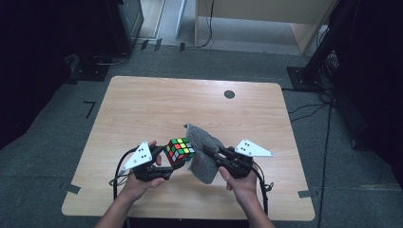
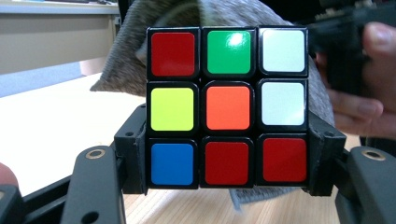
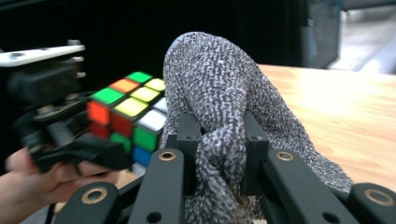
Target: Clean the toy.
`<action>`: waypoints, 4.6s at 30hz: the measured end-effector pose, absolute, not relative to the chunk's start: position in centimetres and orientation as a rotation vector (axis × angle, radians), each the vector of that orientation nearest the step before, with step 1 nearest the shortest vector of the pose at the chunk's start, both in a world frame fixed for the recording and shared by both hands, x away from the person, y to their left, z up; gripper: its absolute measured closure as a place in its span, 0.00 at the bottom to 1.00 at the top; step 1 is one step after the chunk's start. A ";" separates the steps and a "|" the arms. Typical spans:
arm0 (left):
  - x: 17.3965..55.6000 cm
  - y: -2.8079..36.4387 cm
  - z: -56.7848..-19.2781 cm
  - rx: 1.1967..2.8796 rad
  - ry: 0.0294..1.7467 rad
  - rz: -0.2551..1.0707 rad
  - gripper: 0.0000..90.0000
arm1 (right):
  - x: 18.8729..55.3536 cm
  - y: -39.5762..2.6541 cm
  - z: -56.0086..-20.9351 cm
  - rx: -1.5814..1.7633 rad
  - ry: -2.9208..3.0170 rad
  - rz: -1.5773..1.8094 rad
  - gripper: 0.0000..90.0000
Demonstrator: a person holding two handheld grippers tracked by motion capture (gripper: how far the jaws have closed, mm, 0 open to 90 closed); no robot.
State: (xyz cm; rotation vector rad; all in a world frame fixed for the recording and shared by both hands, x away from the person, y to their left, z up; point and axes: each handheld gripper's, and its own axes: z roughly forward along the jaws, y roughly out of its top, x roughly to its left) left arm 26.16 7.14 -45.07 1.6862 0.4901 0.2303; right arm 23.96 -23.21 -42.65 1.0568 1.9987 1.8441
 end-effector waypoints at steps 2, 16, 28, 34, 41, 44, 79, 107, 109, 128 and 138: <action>26.2 7.3 -45.0 1.673 0.488 0.216 0.38 | 24.0 -22.7 -43.0 1.038 2.027 1.833 0.84; 26.4 7.8 -44.7 1.639 0.509 0.192 0.38 | 24.1 -19.4 -46.1 0.874 2.372 1.667 0.85; 26.4 7.5 -44.8 1.659 0.515 0.189 0.38 | 23.9 -20.3 -45.6 0.898 2.206 1.781 0.84; 26.5 7.5 -44.8 1.661 0.539 0.201 0.38 | 24.4 -19.8 -46.6 0.917 2.312 1.700 0.84; 26.4 7.2 -44.9 1.673 0.534 0.197 0.38 | 23.8 -20.8 -45.4 0.922 2.111 1.797 0.84; 26.5 7.4 -44.9 1.665 0.546 0.196 0.38 | 23.9 -19.6 -46.5 0.892 2.246 1.718 0.84; 27.3 8.3 -44.9 1.645 0.617 0.157 0.38 | 23.9 -19.0 -47.1 0.864 2.300 1.606 0.83; 28.3 7.2 -44.7 1.790 0.682 0.027 0.38 | 22.5 -19.2 -45.6 0.660 2.086 1.523 0.35; 28.3 7.1 -44.6 1.810 0.691 0.028 0.38 | 22.5 -19.1 -45.7 0.661 2.085 1.512 0.34; 30.1 7.5 -45.0 1.880 0.725 -0.027 0.38 | 22.8 -16.7 -47.1 0.606 2.068 1.364 0.24; 30.2 6.9 -45.3 1.885 0.704 -0.124 0.38 | 22.8 -15.7 -47.6 0.579 2.041 1.283 0.25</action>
